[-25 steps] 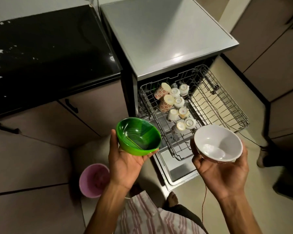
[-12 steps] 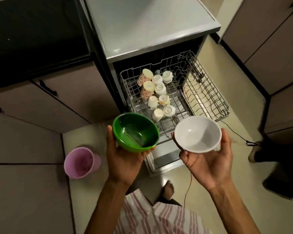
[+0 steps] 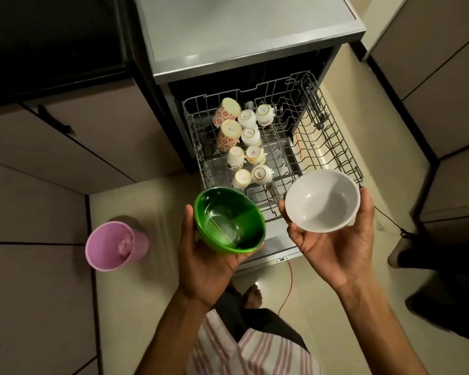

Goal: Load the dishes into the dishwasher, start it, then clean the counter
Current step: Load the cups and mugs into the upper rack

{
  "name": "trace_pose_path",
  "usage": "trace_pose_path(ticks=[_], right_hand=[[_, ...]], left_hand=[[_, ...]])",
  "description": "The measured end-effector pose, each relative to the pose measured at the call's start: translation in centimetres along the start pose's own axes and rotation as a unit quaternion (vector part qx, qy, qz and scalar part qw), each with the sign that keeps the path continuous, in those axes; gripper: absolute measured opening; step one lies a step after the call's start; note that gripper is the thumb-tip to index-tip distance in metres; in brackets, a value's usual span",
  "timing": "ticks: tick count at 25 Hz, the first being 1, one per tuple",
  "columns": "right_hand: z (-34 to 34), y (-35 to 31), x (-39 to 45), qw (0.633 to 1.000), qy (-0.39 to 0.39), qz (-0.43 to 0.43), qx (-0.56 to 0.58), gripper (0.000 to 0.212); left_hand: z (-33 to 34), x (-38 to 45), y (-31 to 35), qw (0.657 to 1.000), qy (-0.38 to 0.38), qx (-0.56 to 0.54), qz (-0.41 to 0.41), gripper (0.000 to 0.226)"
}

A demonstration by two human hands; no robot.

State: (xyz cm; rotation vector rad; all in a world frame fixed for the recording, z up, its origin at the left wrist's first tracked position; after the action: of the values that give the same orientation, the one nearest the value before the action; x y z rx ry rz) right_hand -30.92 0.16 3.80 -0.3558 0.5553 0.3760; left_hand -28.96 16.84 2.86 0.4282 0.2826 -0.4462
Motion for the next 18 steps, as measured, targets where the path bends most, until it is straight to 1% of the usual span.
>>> trace_pose_path(ticks=[3, 6, 10, 13, 15, 17, 18], right_hand=[[-0.5, -1.5, 0.9, 1.0, -0.003, 0.003, 0.008, 0.08], [-1.2, -3.2, 1.7, 1.0, 0.011, 0.008, 0.014, 0.07], [-2.5, -6.8, 2.7, 0.999, 0.033, 0.019, -0.009, 0.064], [-4.5, -10.7, 4.0, 0.994, 0.065, 0.036, -0.086, 0.058], [-5.9, -13.8, 5.5, 0.98, 0.095, 0.055, -0.166, 0.05], [-6.9, -16.4, 7.3, 0.951, 0.121, 0.062, -0.279, 0.051], [-7.6, -17.5, 8.4, 0.923, 0.145, 0.055, -0.352, 0.056]], left_hand=[[0.6, 2.6, -0.5, 1.0, -0.006, 0.009, -0.007, 0.078], [1.4, 4.6, -1.1, 1.0, -0.02, 0.025, -0.001, 0.078], [2.2, 6.4, -3.1, 1.0, -0.001, 0.011, 0.019, 0.077], [2.1, 8.4, -6.0, 0.997, 0.051, 0.025, 0.053, 0.083], [1.9, 10.0, -8.3, 0.993, 0.082, 0.029, 0.083, 0.084], [1.6, 12.0, -10.6, 0.989, 0.105, 0.032, 0.096, 0.084], [1.1, 12.9, -11.6, 0.987, 0.119, 0.034, 0.099, 0.084]])
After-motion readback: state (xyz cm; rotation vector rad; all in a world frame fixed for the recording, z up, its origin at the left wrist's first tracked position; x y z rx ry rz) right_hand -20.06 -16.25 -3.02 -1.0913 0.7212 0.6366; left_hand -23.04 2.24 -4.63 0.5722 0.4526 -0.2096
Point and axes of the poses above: each hand's wrist, its own x-axis towards the middle knuckle, its own z-axis out of the palm, y = z × x, the point moved 6 cm from there along x, towards the middle knuckle, and after that the axes turned 15 degrees about z, right-handed, at the moved point
